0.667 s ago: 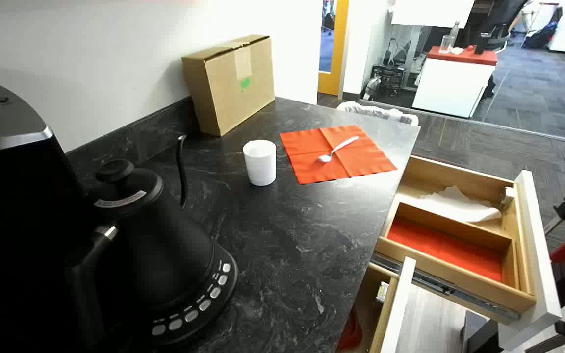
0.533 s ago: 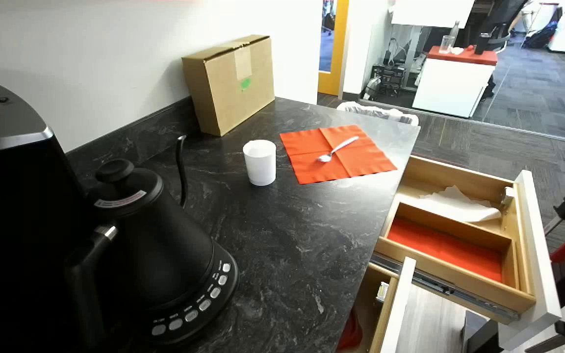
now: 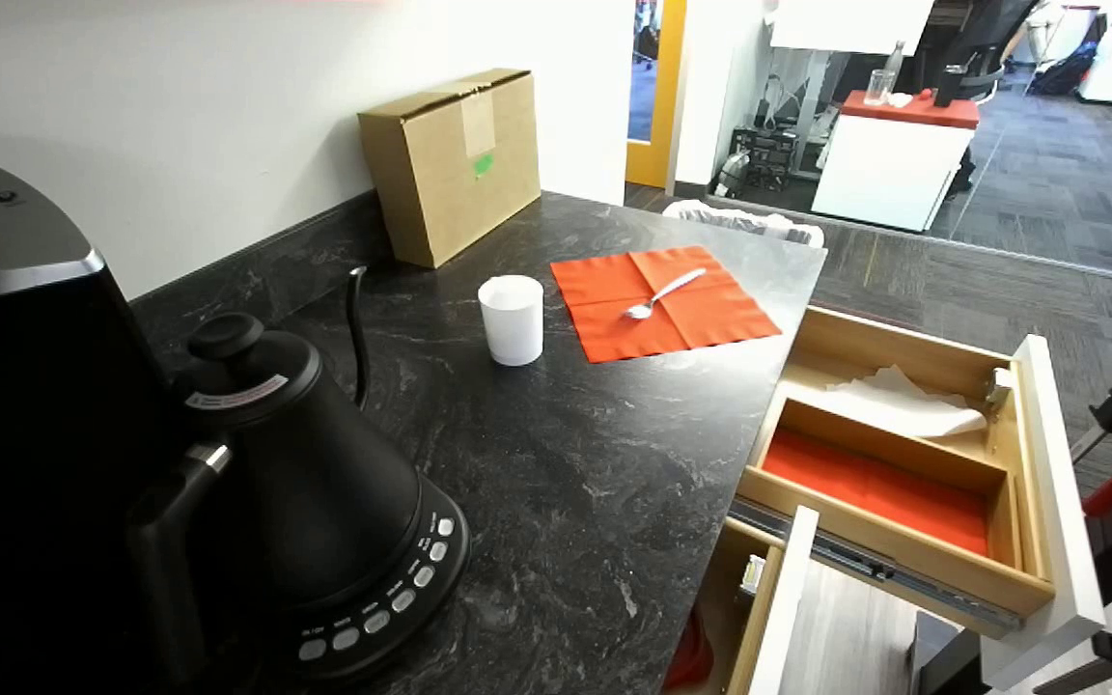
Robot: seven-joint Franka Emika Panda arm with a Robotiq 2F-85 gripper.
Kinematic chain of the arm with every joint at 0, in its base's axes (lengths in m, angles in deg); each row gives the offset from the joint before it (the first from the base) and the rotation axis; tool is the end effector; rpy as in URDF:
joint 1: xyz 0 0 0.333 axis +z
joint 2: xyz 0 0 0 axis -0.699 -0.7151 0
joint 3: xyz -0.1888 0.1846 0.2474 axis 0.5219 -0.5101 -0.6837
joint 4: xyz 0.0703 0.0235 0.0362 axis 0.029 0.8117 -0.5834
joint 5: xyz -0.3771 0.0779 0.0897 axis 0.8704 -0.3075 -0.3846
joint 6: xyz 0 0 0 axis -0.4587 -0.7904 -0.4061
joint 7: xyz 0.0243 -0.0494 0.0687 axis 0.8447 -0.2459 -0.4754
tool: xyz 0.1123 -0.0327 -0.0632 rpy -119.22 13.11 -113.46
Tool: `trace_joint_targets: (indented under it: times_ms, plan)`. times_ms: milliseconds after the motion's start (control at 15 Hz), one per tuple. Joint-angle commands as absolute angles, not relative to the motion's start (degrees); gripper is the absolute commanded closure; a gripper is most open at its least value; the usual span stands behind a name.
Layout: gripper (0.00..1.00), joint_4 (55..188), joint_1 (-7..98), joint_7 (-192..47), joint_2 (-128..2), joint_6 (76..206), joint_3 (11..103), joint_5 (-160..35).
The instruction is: Pick up the fork and put it in the box that is inside the drawer
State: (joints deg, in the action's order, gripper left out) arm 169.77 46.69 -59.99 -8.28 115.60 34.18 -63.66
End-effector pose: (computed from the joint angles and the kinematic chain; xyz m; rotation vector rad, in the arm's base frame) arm 0.3164 0.1390 0.5329 2.9405 0.0229 0.2354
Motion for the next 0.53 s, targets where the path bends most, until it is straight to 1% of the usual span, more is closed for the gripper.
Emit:
trace_joint_targets:
  times_ms: [0,267,467]
  plan:
    - [0.0,169.61,48.19,-59.18,-8.65,115.42,35.35,-62.76]
    - [0.0,169.61,48.19,-59.18,-8.65,115.42,35.35,-62.76]
    - [0.0,168.85,46.38,-58.69,-11.83,117.07,35.34,-60.69]
